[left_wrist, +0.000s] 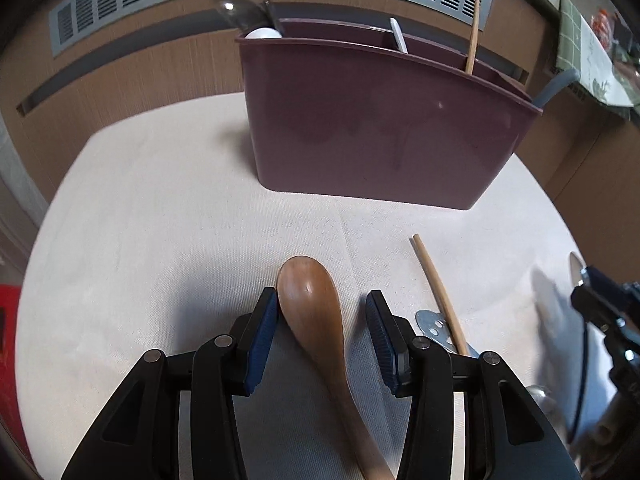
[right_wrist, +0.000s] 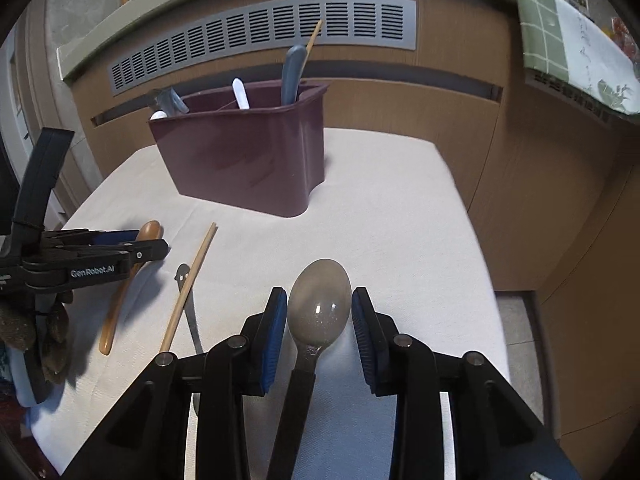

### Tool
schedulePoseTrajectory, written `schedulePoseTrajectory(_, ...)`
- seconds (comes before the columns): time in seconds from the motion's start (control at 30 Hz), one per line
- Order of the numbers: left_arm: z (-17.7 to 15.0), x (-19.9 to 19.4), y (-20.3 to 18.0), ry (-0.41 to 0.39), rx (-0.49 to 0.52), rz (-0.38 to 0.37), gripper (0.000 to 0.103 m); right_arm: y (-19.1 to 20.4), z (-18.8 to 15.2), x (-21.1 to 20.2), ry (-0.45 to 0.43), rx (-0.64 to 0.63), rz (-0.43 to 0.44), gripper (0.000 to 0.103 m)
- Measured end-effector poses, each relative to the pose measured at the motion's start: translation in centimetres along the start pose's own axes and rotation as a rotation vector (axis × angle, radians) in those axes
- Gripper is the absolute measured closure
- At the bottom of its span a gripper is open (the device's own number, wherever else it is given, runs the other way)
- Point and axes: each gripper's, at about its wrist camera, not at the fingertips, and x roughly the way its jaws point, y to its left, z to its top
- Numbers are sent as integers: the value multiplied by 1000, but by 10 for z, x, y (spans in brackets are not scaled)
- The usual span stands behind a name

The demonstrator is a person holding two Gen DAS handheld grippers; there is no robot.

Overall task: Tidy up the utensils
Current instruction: 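Grasp the wooden spoon with the left gripper while the right lifts the grey spoon, then carry both spoons up over the maroon holder and drop them in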

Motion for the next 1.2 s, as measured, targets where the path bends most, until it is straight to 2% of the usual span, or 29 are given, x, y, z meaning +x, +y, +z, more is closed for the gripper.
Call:
schedulePoseTrajectory(0.1,1,2,0,-6,11,17,57,1,3,-3,-23,-5,2,72)
schedulePoseTrajectory(0.13,2,1,1,-11,-1,17,60,2,4,-4,-31,-3,6,72)
schedulePoseTrajectory(0.17,1,0,3,-20,-14,26,72,2,5,-6,-42,1,11,72)
schedulePoseTrajectory(0.2,1,-2,6,-28,-32,20,72,3,5,-8,-49,4,13,72)
schedulePoseTrajectory(0.27,-4,-14,13,-56,-74,-31,73,2,6,-14,-74,11,25,72)
schedulePoseTrajectory(0.43,-8,-66,25,-206,-91,-91,73,-3,13,-27,-124,48,85,72)
schedulePoseTrajectory(0.53,-9,-91,22,-288,-81,-83,73,-5,19,-33,-139,89,131,72)
schedulePoseTrajectory(0.7,-8,-113,14,-401,-53,-65,73,4,28,-40,-173,57,105,72)
schedulePoseTrajectory(0.8,2,-117,15,-439,-57,-70,73,8,32,-43,-192,49,93,73)
schedulePoseTrajectory(0.87,8,-127,17,-475,-56,-80,73,11,39,-52,-235,42,80,73)
schedulePoseTrajectory(0.93,27,-152,18,-535,-40,-103,73,12,56,-67,-287,44,98,73)
schedulePoseTrajectory(1.0,56,-181,17,-631,-28,-131,73,15,91,-94,-374,36,117,73)
schedulePoseTrajectory(1.07,91,-209,17,-733,-17,-155,73,20,133,-120,-476,22,72,73)
schedulePoseTrajectory(1.13,127,-221,22,-816,-38,-172,73,24,166,-134,-561,4,28,73)
schedulePoseTrajectory(1.2,151,-213,32,-833,-69,-186,73,29,194,-134,-618,-3,-20,73)
